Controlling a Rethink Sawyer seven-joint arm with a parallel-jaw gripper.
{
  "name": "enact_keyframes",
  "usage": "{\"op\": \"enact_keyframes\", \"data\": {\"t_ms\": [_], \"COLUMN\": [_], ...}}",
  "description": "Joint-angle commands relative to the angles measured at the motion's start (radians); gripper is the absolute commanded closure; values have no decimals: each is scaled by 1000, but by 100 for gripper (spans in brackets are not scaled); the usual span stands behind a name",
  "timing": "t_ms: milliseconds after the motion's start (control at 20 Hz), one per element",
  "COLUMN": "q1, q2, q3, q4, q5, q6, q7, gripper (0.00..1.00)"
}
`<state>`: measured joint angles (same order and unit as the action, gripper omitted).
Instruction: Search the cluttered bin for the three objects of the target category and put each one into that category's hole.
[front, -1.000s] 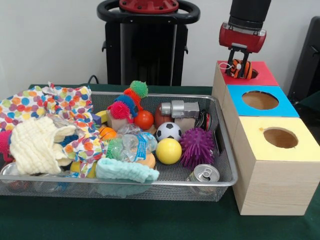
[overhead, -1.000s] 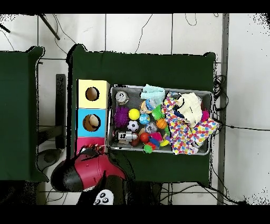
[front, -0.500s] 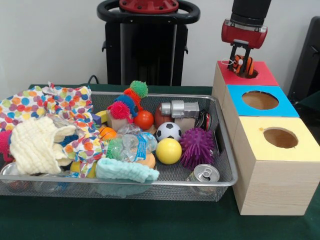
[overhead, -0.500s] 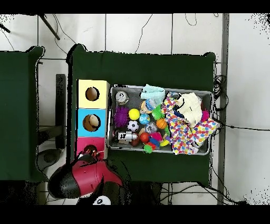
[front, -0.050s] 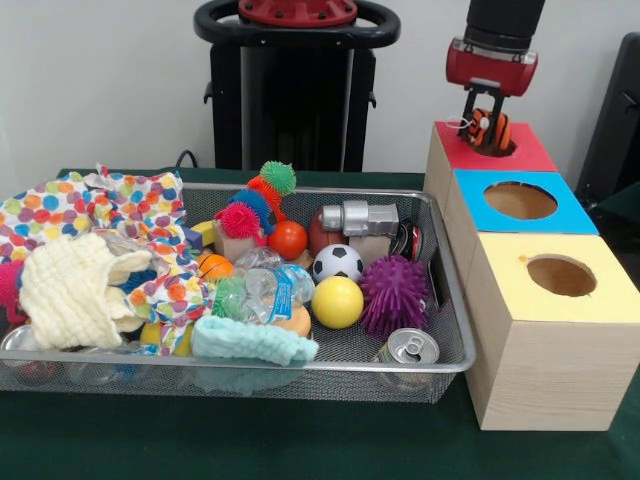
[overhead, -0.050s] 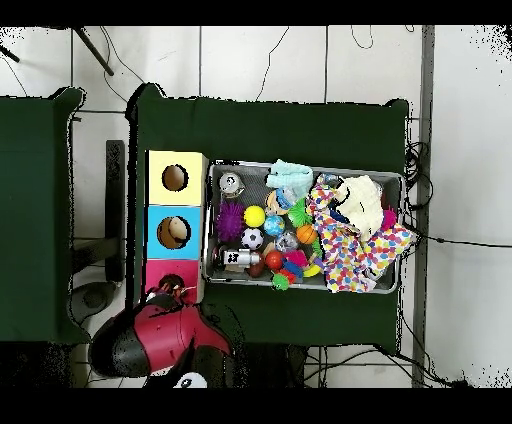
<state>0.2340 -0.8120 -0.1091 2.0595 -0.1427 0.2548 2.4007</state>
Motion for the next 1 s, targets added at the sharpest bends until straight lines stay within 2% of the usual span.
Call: {"op": "enact_keyframes", "data": {"t_ms": [50,200,250,500,650,700,1000], "q1": [1,-14,-23,-60,-51,-49,-74], "q2": [43,45,44,41,42,41,24], "q3": [34,43,50,80,66,61,72], "q4": [37,29,27,35,26,24,9], "q5": [32,32,33,41,39,38,56], "q6": [-8,0,5,9,18,22,67], "q7": [126,114,108,92,93,93,83], "gripper": [100,100,0,0,0,100,100]}}
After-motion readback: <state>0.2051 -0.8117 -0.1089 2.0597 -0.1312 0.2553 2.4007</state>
